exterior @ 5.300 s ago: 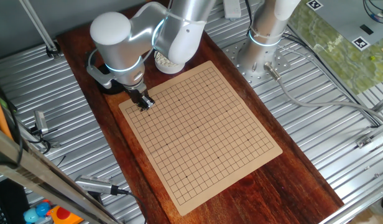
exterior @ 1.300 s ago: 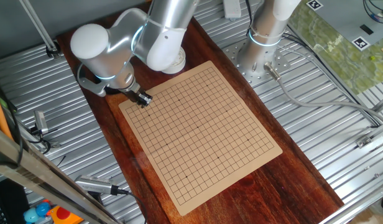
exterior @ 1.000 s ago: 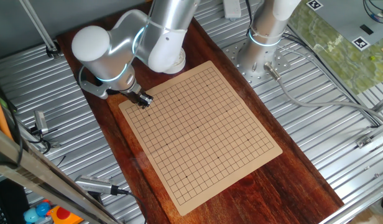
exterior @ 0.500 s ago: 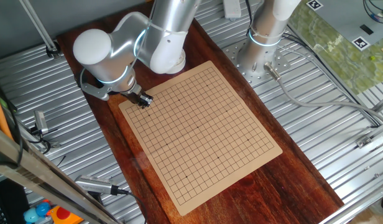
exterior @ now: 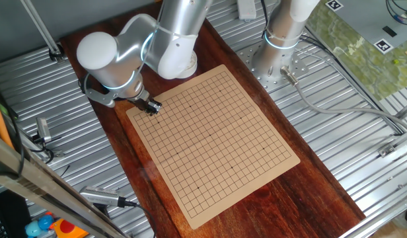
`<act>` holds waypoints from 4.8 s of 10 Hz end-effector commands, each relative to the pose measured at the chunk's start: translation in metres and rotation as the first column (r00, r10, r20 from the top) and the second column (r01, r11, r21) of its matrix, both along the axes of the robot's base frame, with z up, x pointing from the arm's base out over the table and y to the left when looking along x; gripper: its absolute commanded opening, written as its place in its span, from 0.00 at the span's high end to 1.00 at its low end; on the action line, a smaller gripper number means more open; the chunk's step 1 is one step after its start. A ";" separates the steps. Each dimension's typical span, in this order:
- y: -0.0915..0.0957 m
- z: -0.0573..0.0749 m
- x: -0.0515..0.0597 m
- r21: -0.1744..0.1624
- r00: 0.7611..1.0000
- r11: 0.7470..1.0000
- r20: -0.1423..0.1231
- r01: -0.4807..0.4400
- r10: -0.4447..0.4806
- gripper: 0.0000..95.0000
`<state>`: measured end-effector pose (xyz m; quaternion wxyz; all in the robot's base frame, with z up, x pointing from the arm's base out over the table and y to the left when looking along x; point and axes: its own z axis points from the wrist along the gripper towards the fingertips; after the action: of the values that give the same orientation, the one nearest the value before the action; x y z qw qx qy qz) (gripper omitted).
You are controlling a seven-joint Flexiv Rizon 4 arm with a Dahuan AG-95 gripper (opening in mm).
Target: Play the first move as black on the 3-4 point in the upper right corner of the Go board
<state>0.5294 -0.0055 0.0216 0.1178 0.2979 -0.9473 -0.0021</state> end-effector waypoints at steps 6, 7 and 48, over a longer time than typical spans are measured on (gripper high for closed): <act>0.003 -0.003 0.003 -0.012 1.000 1.000 -0.002 -0.011 0.011 1.00; 0.003 -0.003 0.003 -0.015 1.000 1.000 -0.003 -0.010 0.010 1.00; 0.018 -0.007 -0.007 -0.029 0.997 0.997 0.007 0.071 -0.071 1.00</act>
<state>0.5223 0.0124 0.0153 0.1190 0.2623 -0.9576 0.0085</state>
